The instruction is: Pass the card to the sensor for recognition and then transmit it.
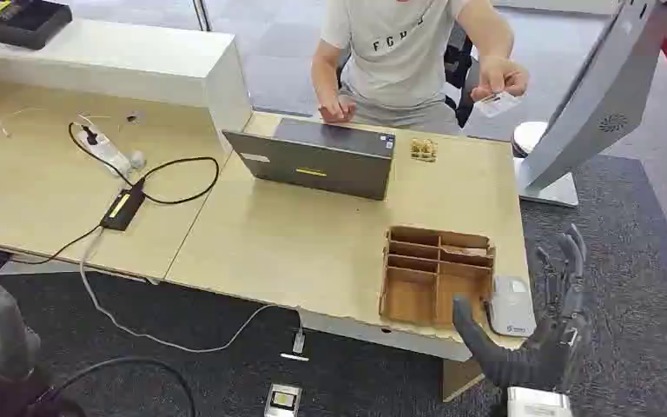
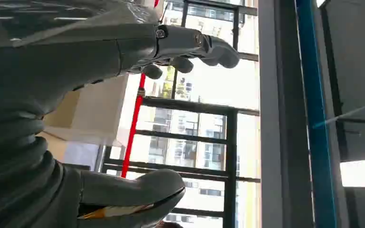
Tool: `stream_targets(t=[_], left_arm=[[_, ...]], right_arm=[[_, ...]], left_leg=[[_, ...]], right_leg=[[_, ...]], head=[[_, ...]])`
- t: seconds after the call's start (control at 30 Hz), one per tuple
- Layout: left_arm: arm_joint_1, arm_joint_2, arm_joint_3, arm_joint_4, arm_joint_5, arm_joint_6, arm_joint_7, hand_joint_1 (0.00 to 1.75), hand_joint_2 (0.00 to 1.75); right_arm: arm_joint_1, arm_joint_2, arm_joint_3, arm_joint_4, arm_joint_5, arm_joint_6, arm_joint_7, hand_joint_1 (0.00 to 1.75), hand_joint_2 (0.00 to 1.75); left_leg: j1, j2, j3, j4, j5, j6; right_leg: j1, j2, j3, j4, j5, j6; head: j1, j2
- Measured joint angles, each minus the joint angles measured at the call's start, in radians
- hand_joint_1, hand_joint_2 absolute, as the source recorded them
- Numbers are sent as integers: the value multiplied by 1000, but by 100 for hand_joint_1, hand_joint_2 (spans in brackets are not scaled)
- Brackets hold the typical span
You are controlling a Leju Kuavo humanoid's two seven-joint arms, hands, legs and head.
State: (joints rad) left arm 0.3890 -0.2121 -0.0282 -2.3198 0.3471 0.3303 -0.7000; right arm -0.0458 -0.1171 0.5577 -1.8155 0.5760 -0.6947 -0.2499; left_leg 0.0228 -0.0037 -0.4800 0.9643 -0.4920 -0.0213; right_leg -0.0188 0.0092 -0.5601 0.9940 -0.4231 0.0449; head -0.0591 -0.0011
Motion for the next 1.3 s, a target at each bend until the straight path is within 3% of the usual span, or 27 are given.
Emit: stream_targets(t=[0.3, 0.6, 1.0, 1.3], left_arm=[[-26, 1, -3, 15, 27, -11, 0, 0, 175], [-60, 3, -6, 32, 46, -17, 0, 0, 175], [-80, 5, -6, 42, 63, -40, 0, 0, 175], [-99, 23, -11, 55, 84, -48, 0, 0, 175]], right_arm=[[-151, -10, 17, 99, 144, 61, 95, 0, 175], [-401, 3, 32, 358, 350, 139, 208, 0, 175], [-714, 70, 74, 718, 602, 293, 364, 0, 175], [-781, 105, 109, 913, 665, 346, 407, 0, 175]], left_leg=[[0, 0, 0, 0, 1, 0], [0, 0, 0, 0, 3, 0], [0, 0, -1, 0, 3, 0], [0, -1, -1, 0, 3, 0]], right_leg=[[0, 0, 0, 0, 1, -1], [0, 0, 0, 0, 3, 0], [0, 0, -1, 1, 3, 0], [0, 0, -2, 1, 3, 0]], head=[[0, 0], [0, 0], [0, 0], [0, 0]])
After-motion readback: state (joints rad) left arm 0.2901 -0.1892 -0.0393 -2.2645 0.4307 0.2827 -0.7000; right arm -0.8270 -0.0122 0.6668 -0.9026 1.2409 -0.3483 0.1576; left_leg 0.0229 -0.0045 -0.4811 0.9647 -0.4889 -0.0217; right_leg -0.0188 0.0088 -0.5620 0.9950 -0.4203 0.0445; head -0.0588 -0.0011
